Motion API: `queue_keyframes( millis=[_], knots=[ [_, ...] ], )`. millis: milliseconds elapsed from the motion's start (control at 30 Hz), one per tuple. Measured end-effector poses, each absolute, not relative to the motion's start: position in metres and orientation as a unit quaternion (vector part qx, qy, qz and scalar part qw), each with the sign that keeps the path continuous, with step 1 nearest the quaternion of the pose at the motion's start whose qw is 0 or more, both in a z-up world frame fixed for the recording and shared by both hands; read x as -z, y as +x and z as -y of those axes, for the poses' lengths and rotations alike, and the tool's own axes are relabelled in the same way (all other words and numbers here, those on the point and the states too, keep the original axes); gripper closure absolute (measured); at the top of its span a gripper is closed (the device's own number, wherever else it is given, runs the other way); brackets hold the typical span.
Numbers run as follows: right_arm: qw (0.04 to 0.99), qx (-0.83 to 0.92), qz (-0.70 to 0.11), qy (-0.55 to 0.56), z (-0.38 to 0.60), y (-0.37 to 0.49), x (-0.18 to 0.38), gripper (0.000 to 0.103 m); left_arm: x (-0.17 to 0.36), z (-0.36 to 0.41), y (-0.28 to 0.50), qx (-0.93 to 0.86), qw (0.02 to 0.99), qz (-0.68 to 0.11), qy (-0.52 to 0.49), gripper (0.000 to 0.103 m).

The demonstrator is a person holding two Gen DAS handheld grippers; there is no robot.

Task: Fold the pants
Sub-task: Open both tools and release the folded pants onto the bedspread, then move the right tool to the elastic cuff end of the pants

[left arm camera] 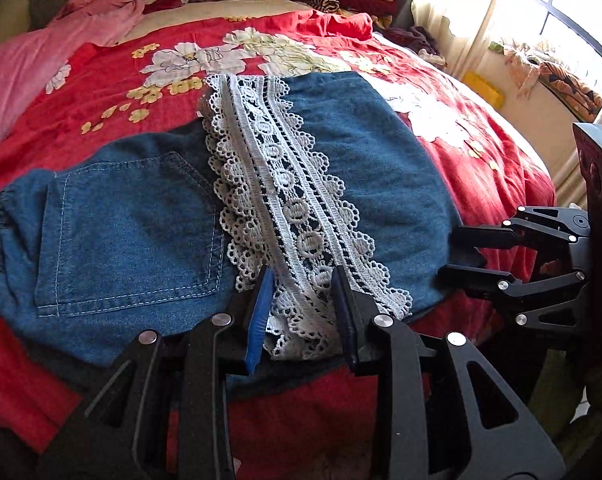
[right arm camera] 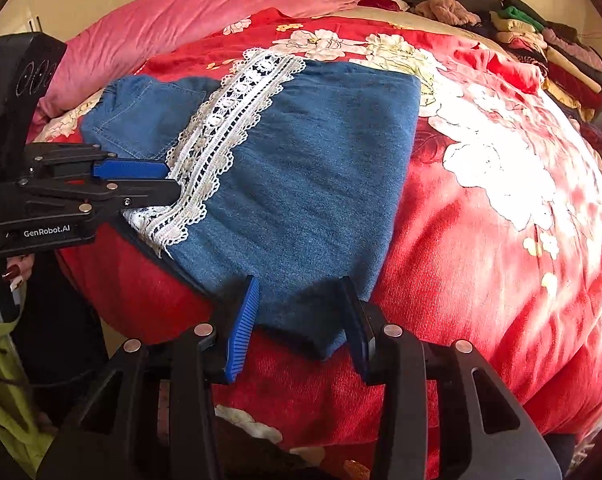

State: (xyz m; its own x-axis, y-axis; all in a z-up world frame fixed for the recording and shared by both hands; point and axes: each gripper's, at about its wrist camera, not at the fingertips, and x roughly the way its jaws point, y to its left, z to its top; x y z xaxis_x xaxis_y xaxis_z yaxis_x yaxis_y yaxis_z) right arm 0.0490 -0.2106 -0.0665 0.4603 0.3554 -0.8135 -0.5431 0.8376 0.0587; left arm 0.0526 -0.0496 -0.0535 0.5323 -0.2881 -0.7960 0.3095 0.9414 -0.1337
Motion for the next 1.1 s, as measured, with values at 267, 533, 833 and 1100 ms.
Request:
queue_keyframes(
  millis=[267, 533, 833, 1100],
  knots=[
    [0.859, -0.267, -0.429, -0.08, 0.219, 0.04, 0.051, 0.056, 0.039, 0.049, 0.044, 0.17, 0.882, -0.44, 0.011, 0.068],
    [0.876, -0.258, -0.405, -0.053, 0.232, 0.036, 0.032, 0.04, 0.029, 0.047, 0.038, 0.162, 0.888, -0.431, 0.01, 0.058],
    [0.891, -0.246, -0.379, -0.037, 0.239, 0.033, 0.013, 0.021, 0.017, 0.044, 0.032, 0.152, 0.895, -0.419, 0.012, 0.036],
    [0.901, -0.23, -0.366, -0.037, 0.238, 0.03, 0.003, 0.009, 0.01, 0.039, 0.028, 0.139, 0.901, -0.41, 0.015, 0.015]
  ],
)
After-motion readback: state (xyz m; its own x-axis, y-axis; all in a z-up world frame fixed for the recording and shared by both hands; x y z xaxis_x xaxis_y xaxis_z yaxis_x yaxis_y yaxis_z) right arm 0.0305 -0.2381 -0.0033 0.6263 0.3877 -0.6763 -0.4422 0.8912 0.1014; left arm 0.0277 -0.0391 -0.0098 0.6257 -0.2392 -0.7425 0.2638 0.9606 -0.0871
